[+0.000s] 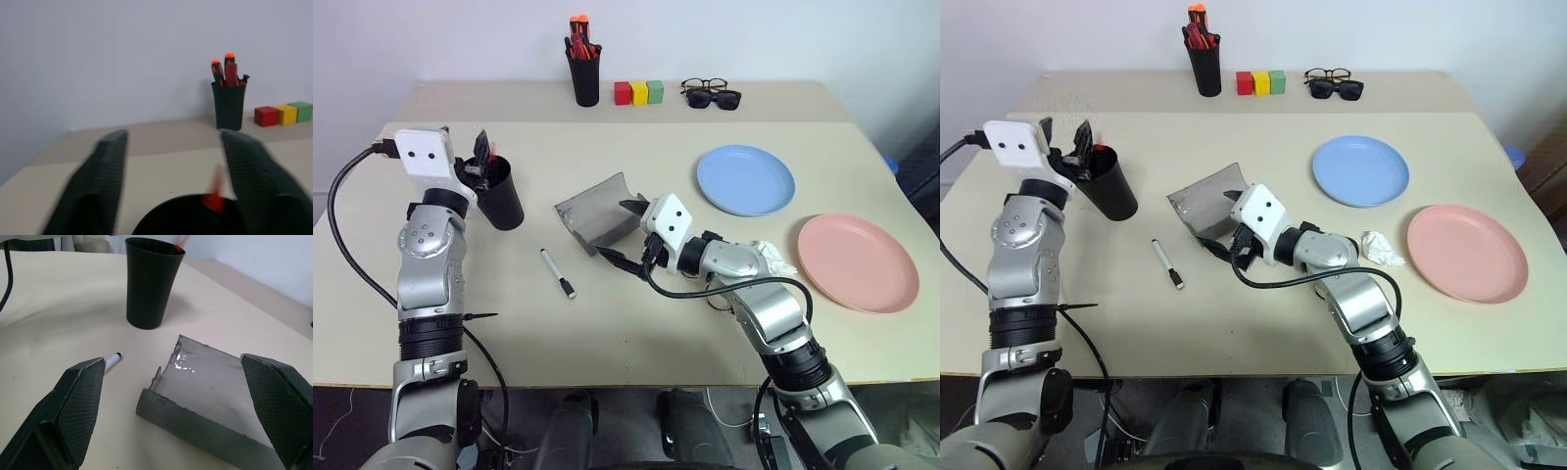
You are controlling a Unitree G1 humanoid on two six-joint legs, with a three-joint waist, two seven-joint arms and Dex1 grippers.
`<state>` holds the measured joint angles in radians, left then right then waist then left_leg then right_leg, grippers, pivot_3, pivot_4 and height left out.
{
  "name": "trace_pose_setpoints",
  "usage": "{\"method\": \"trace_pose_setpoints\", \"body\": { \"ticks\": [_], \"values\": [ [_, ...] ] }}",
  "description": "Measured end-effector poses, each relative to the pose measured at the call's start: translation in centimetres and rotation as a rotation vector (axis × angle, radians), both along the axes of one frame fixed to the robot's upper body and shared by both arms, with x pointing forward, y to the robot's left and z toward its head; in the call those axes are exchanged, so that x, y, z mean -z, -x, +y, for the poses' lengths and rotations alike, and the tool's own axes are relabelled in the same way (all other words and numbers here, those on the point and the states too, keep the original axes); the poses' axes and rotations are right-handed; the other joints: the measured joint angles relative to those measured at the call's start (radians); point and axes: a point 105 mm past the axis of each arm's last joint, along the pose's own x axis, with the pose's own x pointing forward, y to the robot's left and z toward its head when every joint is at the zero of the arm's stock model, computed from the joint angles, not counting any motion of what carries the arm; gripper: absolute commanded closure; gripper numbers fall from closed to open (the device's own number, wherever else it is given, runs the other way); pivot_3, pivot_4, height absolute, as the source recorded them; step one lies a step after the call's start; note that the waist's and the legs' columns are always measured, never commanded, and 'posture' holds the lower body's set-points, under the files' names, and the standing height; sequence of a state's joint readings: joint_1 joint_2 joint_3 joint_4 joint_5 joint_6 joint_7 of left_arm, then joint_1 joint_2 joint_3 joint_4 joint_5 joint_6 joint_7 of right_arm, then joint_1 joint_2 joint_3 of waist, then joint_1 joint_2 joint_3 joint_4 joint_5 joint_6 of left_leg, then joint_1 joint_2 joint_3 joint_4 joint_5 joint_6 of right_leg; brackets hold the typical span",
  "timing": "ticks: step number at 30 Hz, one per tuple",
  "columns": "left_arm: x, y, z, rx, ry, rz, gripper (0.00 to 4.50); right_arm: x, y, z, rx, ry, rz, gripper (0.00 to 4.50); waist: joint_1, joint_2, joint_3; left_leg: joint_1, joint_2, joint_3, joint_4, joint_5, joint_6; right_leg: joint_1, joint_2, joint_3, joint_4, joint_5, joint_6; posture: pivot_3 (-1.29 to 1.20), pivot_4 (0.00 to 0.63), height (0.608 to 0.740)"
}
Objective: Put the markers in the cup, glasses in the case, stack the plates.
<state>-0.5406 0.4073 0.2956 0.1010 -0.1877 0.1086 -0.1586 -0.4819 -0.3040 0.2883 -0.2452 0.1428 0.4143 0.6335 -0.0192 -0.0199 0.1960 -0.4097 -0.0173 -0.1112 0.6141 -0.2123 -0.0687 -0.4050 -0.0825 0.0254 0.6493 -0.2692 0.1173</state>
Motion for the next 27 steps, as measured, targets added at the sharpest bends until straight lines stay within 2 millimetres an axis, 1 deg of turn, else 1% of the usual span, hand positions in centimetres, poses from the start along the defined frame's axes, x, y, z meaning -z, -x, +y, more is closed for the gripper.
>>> {"method": "trace_pose_setpoints", "body": {
  "ticks": [1, 3, 5, 6, 7, 8, 10, 13, 15, 17, 20, 24, 26, 27],
  "values": [
    [-0.2, 0.1, -0.2, 0.020, 0.003, -0.009, 1.02, 0.0, 0.0, 0.0, 0.001, 0.001, 0.000, 0.00, 0.000, 0.000, 0.000, 0.000, 0.000, 0.000, 0.000, 0.000, 0.000, 0.000, 0.000, 0.000, 0.000, 0.000, 0.000, 0.00, 0.150, 0.740],
    [-1.3, 0.8, -1.1, 0.116, -0.020, -0.030, 1.02, 0.0, 0.0, -0.1, 0.002, 0.004, 0.000, 0.00, 0.000, 0.000, 0.000, 0.000, 0.000, 0.000, 0.000, 0.000, 0.000, 0.000, 0.000, 0.000, 0.000, 0.000, 0.000, 0.00, 0.150, 0.740],
    [-2.2, 2.6, -3.1, 0.310, -0.156, 0.006, 1.02, 0.0, -0.1, -0.4, 0.011, 0.013, -0.004, 0.00, -0.007, 0.000, 0.000, 0.000, 0.000, 0.000, -0.001, 0.000, 0.000, 0.000, 0.000, 0.000, 0.000, 0.000, 0.000, 0.00, 0.150, 0.740],
    [-2.1, 3.6, -4.2, 0.407, -0.232, 0.052, 0.74, 0.1, -0.3, -0.9, 0.022, 0.023, -0.007, 0.00, -0.010, 0.001, 0.000, 0.000, 0.000, 0.000, -0.001, 0.000, 0.000, 0.000, 0.000, 0.000, 0.000, 0.000, 0.000, 0.00, 0.150, 0.740],
    [-1.6, 4.5, -5.1, 0.497, -0.297, 0.107, 0.46, 0.0, -0.5, -1.3, 0.036, 0.025, -0.010, 0.00, -0.013, 0.001, 0.000, 0.000, 0.000, 0.000, -0.002, 0.000, 0.000, 0.000, 0.000, 0.000, 0.000, 0.000, 0.000, 0.00, 0.150, 0.740],
    [-0.8, 5.4, -5.9, 0.586, -0.359, 0.177, 0.12, -0.1, -0.6, -1.6, 0.044, 0.031, -0.013, 0.00, -0.017, 0.001, 0.000, 0.000, 0.000, 0.000, -0.001, 0.000, 0.000, 0.000, 0.000, 0.000, 0.000, 0.000, -0.001, 0.00, 0.150, 0.740],
    [1.3, 6.9, -7.0, 0.727, -0.451, 0.314, 0.05, -0.1, -0.9, -2.3, 0.061, 0.042, -0.013, 0.00, -0.022, 0.001, 0.000, 0.001, 0.000, 0.000, -0.001, 0.000, 0.000, 0.001, 0.000, 0.000, 0.000, 0.000, -0.001, 0.00, 0.150, 0.740],
    [4.5, 8.7, -7.7, 0.883, -0.622, 0.517, 0.05, 0.3, -1.2, -2.9, 0.069, 0.056, -0.002, 0.00, -0.026, 0.002, 0.001, 0.001, 0.001, 0.001, -0.002, 0.000, 0.000, 0.000, 0.001, 0.000, 0.000, -0.001, -0.001, 0.00, 0.150, 0.740],
    [6.2, 9.4, -8.0, 0.967, -0.705, 0.606, 0.05, 0.4, -1.4, -3.2, 0.076, 0.060, 0.003, 0.00, -0.025, 0.002, 0.001, 0.001, 0.001, 0.001, -0.002, 0.000, 0.000, 0.000, 0.001, 0.000, 0.000, -0.001, -0.002, 0.00, 0.150, 0.740],
    [7.6, 9.3, -8.1, 1.012, -0.797, 0.669, 0.05, 0.3, -1.4, -3.1, 0.067, 0.061, 0.001, 0.00, -0.024, 0.002, 0.001, 0.001, 0.001, 0.001, -0.002, 0.000, 0.000, 0.000, 0.001, 0.000, 0.000, -0.001, -0.002, 0.00, 0.150, 0.740],
    [9.4, 8.4, -7.7, 1.045, -0.959, 0.732, 0.05, 0.3, -1.2, -2.8, 0.046, 0.064, 0.002, 0.00, -0.023, 0.002, 0.001, 0.001, 0.001, 0.001, -0.002, 0.000, 0.000, 0.000, 0.001, 0.000, 0.000, -0.001, -0.002, 0.00, 0.150, 0.740],
    [10.6, 7.5, -8.4, 1.139, -1.081, 0.752, 0.05, 1.2, 0.0, -2.0, -0.028, 0.098, 0.046, 0.00, -0.022, 0.002, 0.001, 0.000, 0.001, 0.001, -0.002, 0.000, 0.001, 0.000, 0.001, 0.000, 0.000, -0.001, -0.001, 0.00, 0.150, 0.740],
    [11.3, 7.4, -8.5, 1.188, -1.134, 0.775, 0.05, 1.7, 0.7, -2.2, -0.053, 0.115, 0.076, 0.00, -0.022, 0.002, 0.001, 0.000, 0.001, 0.001, -0.002, 0.000, 0.001, 0.000, 0.001, 0.000, 0.000, -0.001, -0.001, 0.00, 0.150, 0.740],
    [11.6, 7.5, -8.3, 1.204, -1.151, 0.789, 0.29, 1.9, 1.0, -2.4, -0.061, 0.125, 0.091, 0.00, -0.024, 0.002, 0.001, 0.000, 0.001, 0.001, -0.002, 0.000, 0.001, 0.000, 0.001, 0.000, 0.000, -0.001, -0.001, 0.00, 0.150, 0.740]
  ]
}}
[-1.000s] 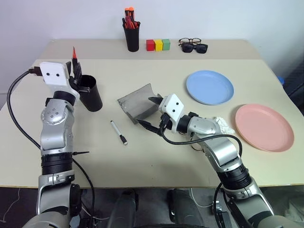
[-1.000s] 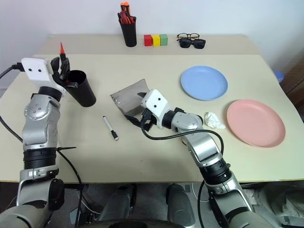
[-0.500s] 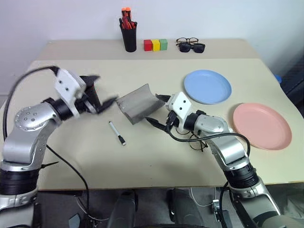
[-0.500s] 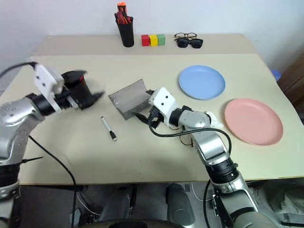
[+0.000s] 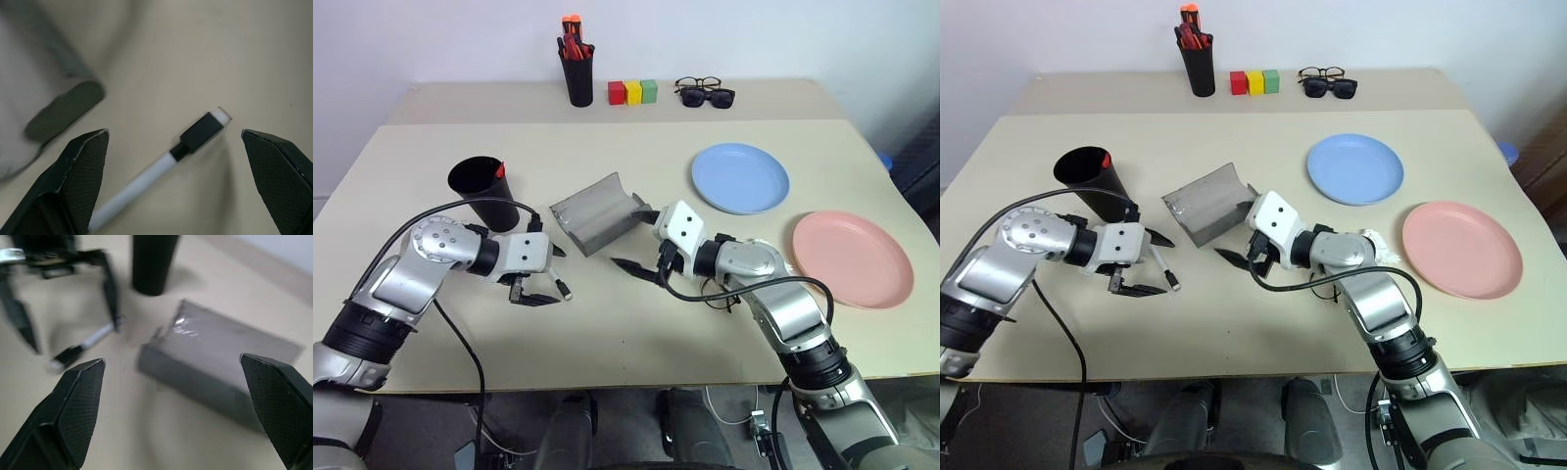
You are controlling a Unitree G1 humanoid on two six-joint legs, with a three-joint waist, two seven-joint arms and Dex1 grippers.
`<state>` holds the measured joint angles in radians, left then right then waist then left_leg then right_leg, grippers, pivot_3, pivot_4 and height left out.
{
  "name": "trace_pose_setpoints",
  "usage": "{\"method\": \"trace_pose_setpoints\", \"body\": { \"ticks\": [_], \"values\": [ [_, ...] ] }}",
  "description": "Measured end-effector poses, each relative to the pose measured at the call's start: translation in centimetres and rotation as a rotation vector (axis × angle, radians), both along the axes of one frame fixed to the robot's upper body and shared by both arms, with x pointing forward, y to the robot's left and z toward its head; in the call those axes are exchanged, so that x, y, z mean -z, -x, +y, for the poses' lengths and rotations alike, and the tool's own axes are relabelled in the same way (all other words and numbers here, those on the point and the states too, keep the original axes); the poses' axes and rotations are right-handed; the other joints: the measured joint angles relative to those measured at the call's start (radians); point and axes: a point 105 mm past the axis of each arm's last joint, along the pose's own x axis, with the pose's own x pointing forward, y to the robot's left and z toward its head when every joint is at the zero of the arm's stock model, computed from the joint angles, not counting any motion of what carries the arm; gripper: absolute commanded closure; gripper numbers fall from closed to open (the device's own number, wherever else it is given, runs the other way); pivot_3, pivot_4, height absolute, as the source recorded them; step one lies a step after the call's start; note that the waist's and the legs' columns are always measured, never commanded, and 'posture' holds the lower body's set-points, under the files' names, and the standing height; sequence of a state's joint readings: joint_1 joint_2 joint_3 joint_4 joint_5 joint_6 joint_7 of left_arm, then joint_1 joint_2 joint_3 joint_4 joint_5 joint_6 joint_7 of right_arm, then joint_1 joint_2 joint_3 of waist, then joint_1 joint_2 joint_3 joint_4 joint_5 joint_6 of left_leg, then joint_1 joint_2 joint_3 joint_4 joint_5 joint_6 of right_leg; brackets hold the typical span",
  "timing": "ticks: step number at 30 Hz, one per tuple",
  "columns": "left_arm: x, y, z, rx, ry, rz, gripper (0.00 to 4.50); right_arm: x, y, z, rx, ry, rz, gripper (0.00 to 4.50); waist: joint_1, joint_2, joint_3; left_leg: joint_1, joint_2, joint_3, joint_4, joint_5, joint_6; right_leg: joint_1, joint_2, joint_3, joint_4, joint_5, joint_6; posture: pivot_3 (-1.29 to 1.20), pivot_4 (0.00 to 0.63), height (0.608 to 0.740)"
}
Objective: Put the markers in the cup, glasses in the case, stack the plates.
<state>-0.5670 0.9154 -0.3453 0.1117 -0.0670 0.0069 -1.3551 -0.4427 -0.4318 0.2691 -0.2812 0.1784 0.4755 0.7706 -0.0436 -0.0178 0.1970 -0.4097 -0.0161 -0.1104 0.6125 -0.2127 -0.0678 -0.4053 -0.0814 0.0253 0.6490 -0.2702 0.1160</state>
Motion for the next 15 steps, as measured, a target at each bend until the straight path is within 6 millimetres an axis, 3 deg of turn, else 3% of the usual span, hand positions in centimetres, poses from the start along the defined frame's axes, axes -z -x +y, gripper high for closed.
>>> {"method": "trace_pose_setpoints", "body": {
  "ticks": [2, 9, 10, 15],
  "values": [
    [0.63, 0.05, -0.02, 0.033, -0.021, 0.028, 0.85, 0.59, 0.46, -0.57, -0.002, 0.026, 0.022, 0.00, -0.001, 0.000, 0.000, 0.000, 0.000, 0.000, 0.000, 0.000, 0.000, 0.000, 0.000, 0.000, 0.000, 0.000, 0.000, 0.00, 0.150, 0.740],
    [1.12, 0.02, -0.32, 0.082, -0.026, 0.047, 4.18, 0.56, 0.97, -0.53, -0.003, 0.029, 0.023, 0.00, 0.001, 0.000, 0.000, 0.000, 0.000, 0.000, 0.001, 0.000, 0.000, 0.000, 0.000, 0.000, 0.001, 0.000, 0.000, 0.00, 0.150, 0.740],
    [1.08, -0.03, -0.34, 0.085, -0.023, 0.038, 4.43, 0.56, 0.96, -0.53, -0.003, 0.029, 0.024, 0.00, 0.001, 0.000, 0.000, 0.000, 0.000, 0.000, 0.001, 0.000, 0.000, 0.000, 0.000, 0.000, 0.001, 0.000, 0.000, 0.00, 0.150, 0.740],
    [0.16, 0.64, -0.79, -0.029, 0.120, 0.118, 4.43, 0.53, 0.95, -0.49, -0.003, 0.028, 0.022, 0.00, -0.002, 0.000, 0.000, 0.000, 0.000, -0.001, 0.001, 0.000, 0.000, 0.000, 0.000, 0.000, 0.002, 0.000, 0.000, 0.00, 0.150, 0.740]
  ]
}}
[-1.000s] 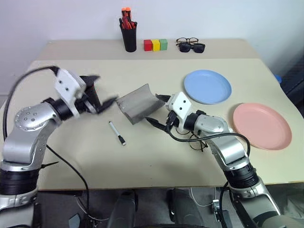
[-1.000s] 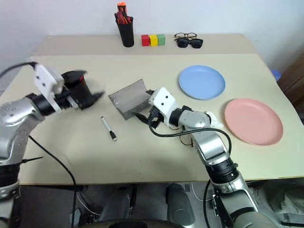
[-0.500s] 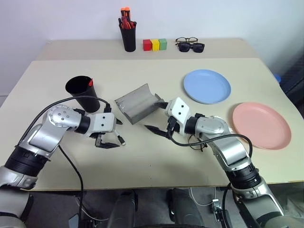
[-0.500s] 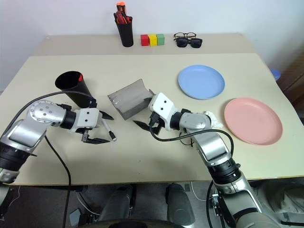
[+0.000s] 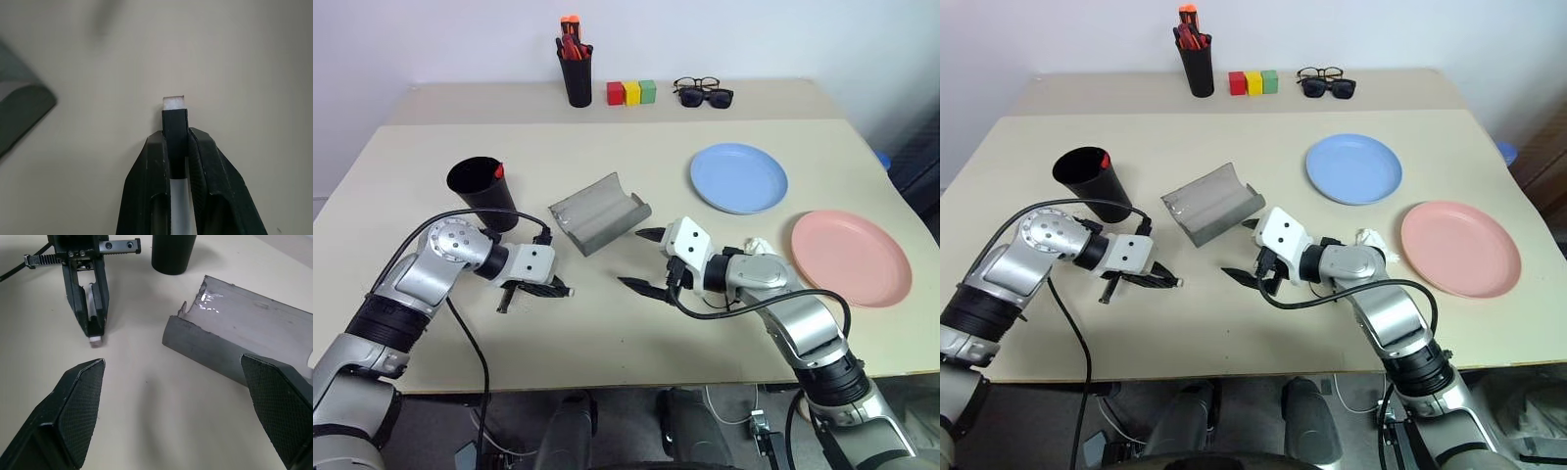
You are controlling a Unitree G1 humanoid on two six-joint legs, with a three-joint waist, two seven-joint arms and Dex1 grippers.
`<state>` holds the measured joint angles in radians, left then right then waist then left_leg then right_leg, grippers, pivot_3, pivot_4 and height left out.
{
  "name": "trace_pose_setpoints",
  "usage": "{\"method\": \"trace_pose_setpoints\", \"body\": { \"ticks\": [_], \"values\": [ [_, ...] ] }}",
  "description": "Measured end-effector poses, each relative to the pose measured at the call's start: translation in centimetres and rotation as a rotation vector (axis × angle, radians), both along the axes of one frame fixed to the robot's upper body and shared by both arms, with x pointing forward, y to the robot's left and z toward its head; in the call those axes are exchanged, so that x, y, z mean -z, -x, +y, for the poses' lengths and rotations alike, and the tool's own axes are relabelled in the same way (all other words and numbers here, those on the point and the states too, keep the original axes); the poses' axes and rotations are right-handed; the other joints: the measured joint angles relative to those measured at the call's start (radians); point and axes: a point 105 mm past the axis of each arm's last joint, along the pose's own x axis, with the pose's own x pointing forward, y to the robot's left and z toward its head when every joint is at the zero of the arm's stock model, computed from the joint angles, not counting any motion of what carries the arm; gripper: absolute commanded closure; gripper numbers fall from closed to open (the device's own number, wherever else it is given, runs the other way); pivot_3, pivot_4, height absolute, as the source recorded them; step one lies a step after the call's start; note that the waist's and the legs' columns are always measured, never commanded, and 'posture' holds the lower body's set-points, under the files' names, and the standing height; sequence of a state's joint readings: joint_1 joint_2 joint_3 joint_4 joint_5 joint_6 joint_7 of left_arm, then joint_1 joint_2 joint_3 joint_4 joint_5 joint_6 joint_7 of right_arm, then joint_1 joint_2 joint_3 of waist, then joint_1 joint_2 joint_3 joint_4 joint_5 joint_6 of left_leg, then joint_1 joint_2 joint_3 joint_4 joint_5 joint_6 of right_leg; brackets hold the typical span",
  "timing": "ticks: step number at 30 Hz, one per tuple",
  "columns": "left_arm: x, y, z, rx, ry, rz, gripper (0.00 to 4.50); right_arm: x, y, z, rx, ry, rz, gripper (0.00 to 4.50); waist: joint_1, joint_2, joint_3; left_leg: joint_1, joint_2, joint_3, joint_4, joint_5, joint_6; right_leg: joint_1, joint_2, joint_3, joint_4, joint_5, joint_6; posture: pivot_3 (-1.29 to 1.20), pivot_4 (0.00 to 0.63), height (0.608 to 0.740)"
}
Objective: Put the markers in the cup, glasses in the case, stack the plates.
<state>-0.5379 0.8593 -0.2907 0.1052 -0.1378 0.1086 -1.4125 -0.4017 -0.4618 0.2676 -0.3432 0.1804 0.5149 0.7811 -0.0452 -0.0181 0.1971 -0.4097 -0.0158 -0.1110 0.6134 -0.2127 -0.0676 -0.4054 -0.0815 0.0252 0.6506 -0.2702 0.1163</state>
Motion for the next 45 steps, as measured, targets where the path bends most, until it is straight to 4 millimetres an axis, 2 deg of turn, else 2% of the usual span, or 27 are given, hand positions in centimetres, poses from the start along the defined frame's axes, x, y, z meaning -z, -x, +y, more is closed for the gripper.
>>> {"method": "trace_pose_setpoints", "body": {
  "ticks": [3, 6, 8, 9, 10, 12, 14, 16, 20, 25, 28, 35, 38, 41, 43, 45],
  "values": [
    [-4.3, 0.5, -2.2, -0.040, 0.276, 0.027, 4.43, -0.1, -0.1, 0.1, -0.003, -0.001, -0.004, 0.00, 0.002, 0.000, 0.000, 0.000, 0.000, -0.001, 0.000, 0.000, 0.000, 0.000, 0.000, 0.000, 0.000, 0.000, 0.000, 0.00, 0.150, 0.740],
    [-10.5, -1.3, -3.2, -0.146, 0.620, -0.095, 4.43, -0.5, -0.4, 0.3, -0.004, -0.009, -0.018, 0.00, 0.004, -0.001, 0.000, 0.000, 0.000, -0.001, 0.002, 0.000, 0.000, 0.001, 0.000, -0.001, 0.000, 0.000, 0.000, 0.00, 0.150, 0.740],
    [-15.1, -3.3, -2.3, -0.292, 0.853, -0.269, 4.43, -1.0, -0.7, 0.6, 0.003, -0.031, -0.034, 0.00, 0.003, -0.001, 0.000, 0.000, 0.000, -0.002, 0.002, 0.000, 0.000, 0.001, 0.000, -0.001, 0.000, 0.000, 0.001, 0.00, 0.150, 0.740],
    [-17.3, -4.5, -1.1, -0.402, 0.960, -0.364, 4.43, -1.2, -0.9, 0.9, 0.008, -0.046, -0.042, 0.00, 0.000, -0.001, 0.000, 0.001, 0.000, -0.001, 0.002, 0.000, 0.000, 0.001, 0.000, -0.001, 0.001, 0.000, 0.000, 0.00, 0.150, 0.740],
    [-18.5, -5.2, 0.1, -0.490, 1.021, -0.430, 4.43, -1.4, -1.0, 1.0, 0.010, -0.055, -0.046, 0.00, -0.002, -0.001, -0.001, 0.002, 0.000, -0.001, 0.002, 0.000, 0.000, 0.001, 0.000, -0.001, 0.001, 0.000, 0.000, 0.00, 0.150, 0.740],
    [-19.7, -6.1, 2.4, -0.655, 1.085, -0.552, 4.43, -1.4, -1.2, 1.1, 0.020, -0.062, -0.048, 0.00, -0.003, -0.001, -0.001, 0.002, 0.000, -0.001, 0.001, 0.000, 0.000, 0.001, 0.000, -0.001, 0.002, 0.000, 0.000, 0.00, 0.150, 0.740],
    [-19.8, -6.6, 5.0, -0.814, 1.092, -0.671, 4.43, -1.6, -1.4, 1.3, 0.026, -0.077, -0.048, 0.00, -0.001, -0.001, -0.001, 0.002, 0.000, -0.001, 0.001, 0.000, 0.000, 0.000, 0.000, 0.000, 0.002, 0.000, 0.000, 0.00, 0.150, 0.740],
    [-19.1, -6.7, 6.5, -0.911, 1.067, -0.749, 4.43, -2.0, -1.5, 1.7, 0.026, -0.095, -0.059, 0.00, 0.003, -0.001, -0.001, 0.001, -0.001, -0.001, 0.001, 0.000, -0.001, 0.000, 0.000, 0.000, 0.001, 0.000, 0.000, 0.00, 0.150, 0.740],
    [-16.3, -6.7, 9.5, -1.103, 1.042, -0.822, 4.43, -2.6, -1.5, 2.4, 0.017, -0.126, -0.073, 0.00, 0.006, -0.001, -0.001, 0.001, -0.001, -0.001, 0.002, 0.000, -0.001, 0.001, -0.001, 0.000, 0.001, 0.001, 0.000, 0.00, 0.150, 0.740],
    [-13.4, -7.1, 10.8, -1.185, 0.990, -0.842, 4.43, -2.5, -1.4, 2.7, 0.009, -0.129, -0.069, 0.00, 0.009, -0.002, -0.001, 0.001, -0.001, -0.001, 0.002, 0.000, -0.001, 0.001, -0.001, 0.000, 0.001, 0.001, 0.000, 0.00, 0.150, 0.740],
    [-12.5, -7.3, 11.3, -1.206, 0.982, -0.846, 4.43, -2.5, -1.4, 2.7, 0.009, -0.128, -0.069, 0.00, 0.009, -0.002, -0.001, 0.001, -0.001, -0.001, 0.001, 0.000, -0.001, 0.001, -0.001, 0.000, 0.001, 0.001, 0.000, 0.00, 0.150, 0.740],
    [-11.3, -7.8, 10.8, -1.198, 0.998, -0.798, 1.14, -2.5, -1.4, 2.6, 0.012, -0.126, -0.071, 0.00, 0.006, -0.002, -0.001, 0.001, -0.001, -0.001, 0.001, 0.000, -0.001, 0.001, 0.000, 0.000, 0.001, 0.001, 0.000, 0.00, 0.150, 0.740],
    [-11.5, -7.9, 10.3, -1.179, 1.042, -0.769, 1.14, -2.5, -1.4, 2.6, 0.014, -0.125, -0.072, 0.00, 0.005, -0.002, -0.001, 0.001, -0.001, -0.001, 0.001, 0.000, -0.001, 0.001, 0.000, 0.000, 0.001, 0.001, 0.000, 0.00, 0.150, 0.740],
    [-12.7, -7.6, 8.5, -1.080, 1.123, -0.698, 1.14, -2.5, -1.4, 2.5, 0.017, -0.121, -0.075, 0.00, 0.005, -0.002, -0.001, 0.001, -0.001, -0.001, 0.002, 0.000, -0.001, 0.001, -0.001, 0.000, 0.001, 0.001, 0.000, 0.00, 0.150, 0.740],
    [-14.0, -6.8, 5.9, -0.926, 1.135, -0.612, 0.60, -2.5, -1.5, 2.1, 0.024, -0.108, -0.079, 0.00, 0.006, -0.002, -0.001, 0.001, -0.001, -0.001, 0.001, 0.000, -0.001, 0.001, -0.001, 0.000, 0.001, 0.001, 0.000, 0.00, 0.150, 0.740],
    [-14.5, -5.9, 2.8, -0.769, 1.061, -0.505, 0.02, -2.5, -1.7, 1.5, 0.033, -0.087, -0.084, 0.00, 0.005, -0.002, -0.001, 0.001, -0.001, -0.001, 0.001, 0.000, -0.001, 0.001, -0.001, 0.000, 0.001, 0.001, 0.000, 0.00, 0.150, 0.740]
  ]
}}
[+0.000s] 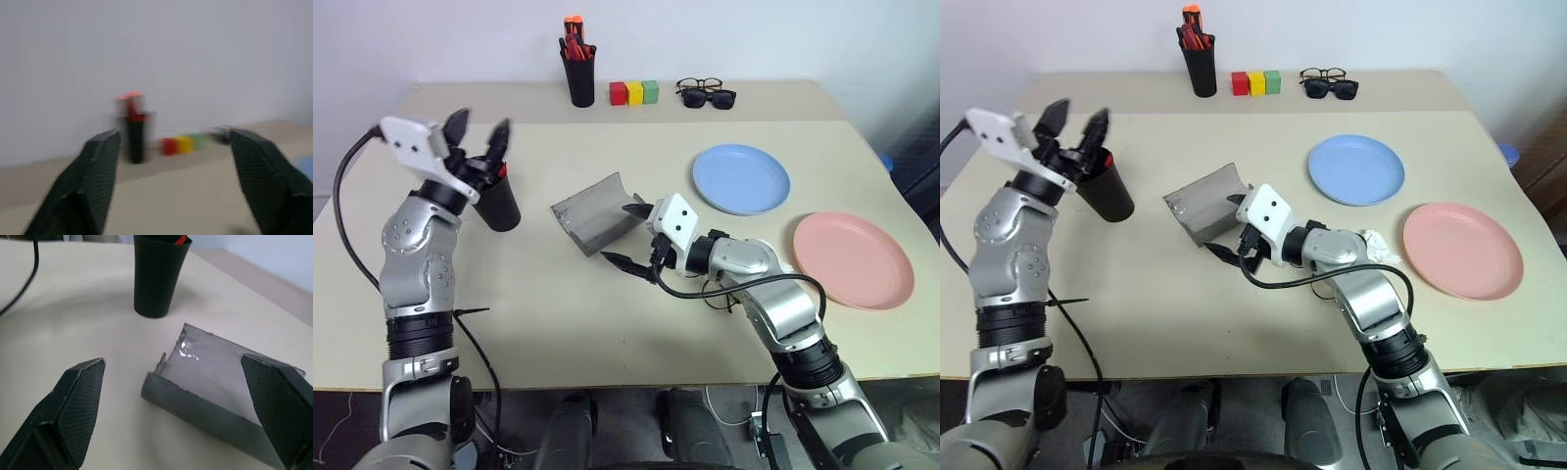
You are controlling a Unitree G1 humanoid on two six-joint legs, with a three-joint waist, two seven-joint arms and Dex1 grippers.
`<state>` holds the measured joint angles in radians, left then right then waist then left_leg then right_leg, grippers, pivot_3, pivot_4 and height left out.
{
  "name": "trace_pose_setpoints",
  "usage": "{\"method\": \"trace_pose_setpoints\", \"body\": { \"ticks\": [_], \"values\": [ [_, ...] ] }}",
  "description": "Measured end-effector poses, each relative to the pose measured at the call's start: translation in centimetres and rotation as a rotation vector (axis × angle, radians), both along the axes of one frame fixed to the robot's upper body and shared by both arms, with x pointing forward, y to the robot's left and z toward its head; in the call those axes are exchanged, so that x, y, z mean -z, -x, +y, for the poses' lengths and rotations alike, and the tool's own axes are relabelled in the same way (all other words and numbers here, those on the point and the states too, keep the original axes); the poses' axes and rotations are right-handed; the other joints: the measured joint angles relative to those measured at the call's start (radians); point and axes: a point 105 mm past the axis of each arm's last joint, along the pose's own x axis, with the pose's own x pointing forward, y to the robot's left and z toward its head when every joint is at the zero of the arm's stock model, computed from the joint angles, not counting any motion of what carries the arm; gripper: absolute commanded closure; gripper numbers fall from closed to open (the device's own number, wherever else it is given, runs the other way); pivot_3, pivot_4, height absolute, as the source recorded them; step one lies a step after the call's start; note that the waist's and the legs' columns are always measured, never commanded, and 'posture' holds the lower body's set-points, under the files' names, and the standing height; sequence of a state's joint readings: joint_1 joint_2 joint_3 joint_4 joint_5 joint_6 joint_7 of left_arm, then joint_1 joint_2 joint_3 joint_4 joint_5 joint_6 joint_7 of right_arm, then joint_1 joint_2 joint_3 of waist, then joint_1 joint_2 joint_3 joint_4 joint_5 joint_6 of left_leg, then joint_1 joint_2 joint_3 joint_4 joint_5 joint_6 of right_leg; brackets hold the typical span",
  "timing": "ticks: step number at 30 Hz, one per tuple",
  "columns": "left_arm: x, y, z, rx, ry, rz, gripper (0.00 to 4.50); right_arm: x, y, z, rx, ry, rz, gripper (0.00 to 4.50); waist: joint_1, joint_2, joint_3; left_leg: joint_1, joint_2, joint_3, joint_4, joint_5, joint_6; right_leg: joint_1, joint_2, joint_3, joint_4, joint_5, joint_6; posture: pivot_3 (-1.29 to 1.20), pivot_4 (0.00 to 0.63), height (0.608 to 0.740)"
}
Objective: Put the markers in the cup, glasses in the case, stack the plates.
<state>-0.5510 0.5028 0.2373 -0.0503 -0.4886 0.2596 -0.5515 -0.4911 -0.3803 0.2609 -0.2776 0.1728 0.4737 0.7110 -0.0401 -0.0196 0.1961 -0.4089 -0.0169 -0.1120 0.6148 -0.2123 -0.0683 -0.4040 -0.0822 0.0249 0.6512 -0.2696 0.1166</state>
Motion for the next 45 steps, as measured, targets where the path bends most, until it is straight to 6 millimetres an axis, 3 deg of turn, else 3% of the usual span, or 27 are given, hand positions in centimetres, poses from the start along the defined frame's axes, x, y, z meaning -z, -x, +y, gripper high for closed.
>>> {"method": "trace_pose_setpoints", "body": {
  "ticks": [2, 4, 11, 14, 21, 26, 33, 36, 40, 45],
  "values": [
    [0.9, 0.9, -2.8, 0.131, -0.143, 0.093, 0.02, 0.0, -0.2, -0.9, 0.018, 0.021, -0.004, 0.00, -0.003, 0.000, 0.000, 0.001, 0.000, 0.000, 0.000, 0.000, 0.000, 0.000, 0.000, 0.000, 0.000, 0.000, 0.000, 0.00, 0.150, 0.740],
    [3.1, 1.5, -4.8, 0.216, -0.279, 0.209, 0.02, 0.2, -0.4, -2.1, 0.042, 0.042, -0.002, 0.00, -0.005, 0.001, 0.000, 0.001, 0.000, 0.000, -0.001, 0.000, 0.000, 0.000, 0.001, 0.000, 0.001, 0.000, 0.000, 0.00, 0.150, 0.740],
    [12.0, 2.1, -8.8, 0.295, -0.517, 0.578, 0.02, 0.2, -0.9, -5.4, 0.113, 0.106, -0.006, 0.00, -0.001, 0.001, 0.000, 0.000, 0.000, 0.000, -0.001, 0.000, 0.000, 0.000, 0.000, 0.000, 0.000, 0.000, 0.000, 0.00, 0.150, 0.740],
    [14.2, 1.3, -8.9, 0.247, -0.575, 0.627, 0.87, 0.3, -0.8, -6.4, 0.140, 0.118, -0.005, 0.00, -0.003, 0.001, 0.000, 0.000, 0.000, 0.000, -0.001, 0.000, 0.000, 0.000, 0.000, 0.000, 0.000, 0.000, 0.000, 0.00, 0.150, 0.740],
    [14.5, 1.1, -9.0, 0.261, -0.637, 0.570, 4.43, 0.2, 0.0, -6.2, 0.145, 0.117, -0.010, 0.00, -0.002, 0.001, 0.000, 0.000, 0.000, 0.000, -0.001, 0.000, 0.000, 0.000, 0.000, 0.000, 0.000, 0.000, 0.000, 0.00, 0.150, 0.740],
    [14.4, 2.9, -9.2, 0.422, -0.703, 0.472, 4.43, 0.6, 0.1, -6.9, 0.168, 0.140, 0.014, 0.00, -0.001, 0.001, 0.000, 0.000, 0.000, 0.000, -0.001, 0.000, 0.000, 0.000, 0.000, 0.000, -0.001, 0.000, 0.000, 0.00, 0.150, 0.740],
    [13.3, 6.3, -7.5, 0.676, -0.900, 0.341, 4.43, 1.5, 0.5, -10.9, 0.264, 0.211, 0.111, 0.00, 0.005, 0.001, 0.000, 0.000, 0.000, 0.001, -0.001, 0.000, 0.000, 0.000, 0.000, 0.000, -0.002, -0.001, -0.001, 0.00, 0.150, 0.740],
    [13.4, 7.1, -7.0, 0.747, -0.925, 0.368, 3.57, 2.5, 1.4, -12.4, 0.281, 0.250, 0.192, 0.00, 0.006, 0.001, 0.000, -0.001, 0.000, 0.001, -0.001, 0.000, 0.001, 0.000, 0.000, 0.000, -0.002, -0.001, -0.001, 0.00, 0.150, 0.740],
    [13.3, 6.7, -7.0, 0.737, -0.932, 0.310, 1.64, 4.1, 2.1, -13.3, 0.305, 0.278, 0.273, 0.00, 0.005, 0.001, 0.000, 0.000, 0.000, 0.001, -0.001, 0.000, 0.001, 0.000, 0.000, 0.000, -0.002, -0.001, 0.000, 0.00, 0.150, 0.740],
    [11.9, 5.5, -6.9, 0.646, -0.810, 0.275, 1.64, 4.9, 2.2, -13.7, 0.352, 0.270, 0.309, 0.00, 0.000, 0.001, 0.000, 0.000, 0.001, 0.001, 0.000, 0.000, 0.001, 0.000, 0.000, 0.000, -0.002, -0.001, 0.000, 0.00, 0.150, 0.740]
  ]
}}
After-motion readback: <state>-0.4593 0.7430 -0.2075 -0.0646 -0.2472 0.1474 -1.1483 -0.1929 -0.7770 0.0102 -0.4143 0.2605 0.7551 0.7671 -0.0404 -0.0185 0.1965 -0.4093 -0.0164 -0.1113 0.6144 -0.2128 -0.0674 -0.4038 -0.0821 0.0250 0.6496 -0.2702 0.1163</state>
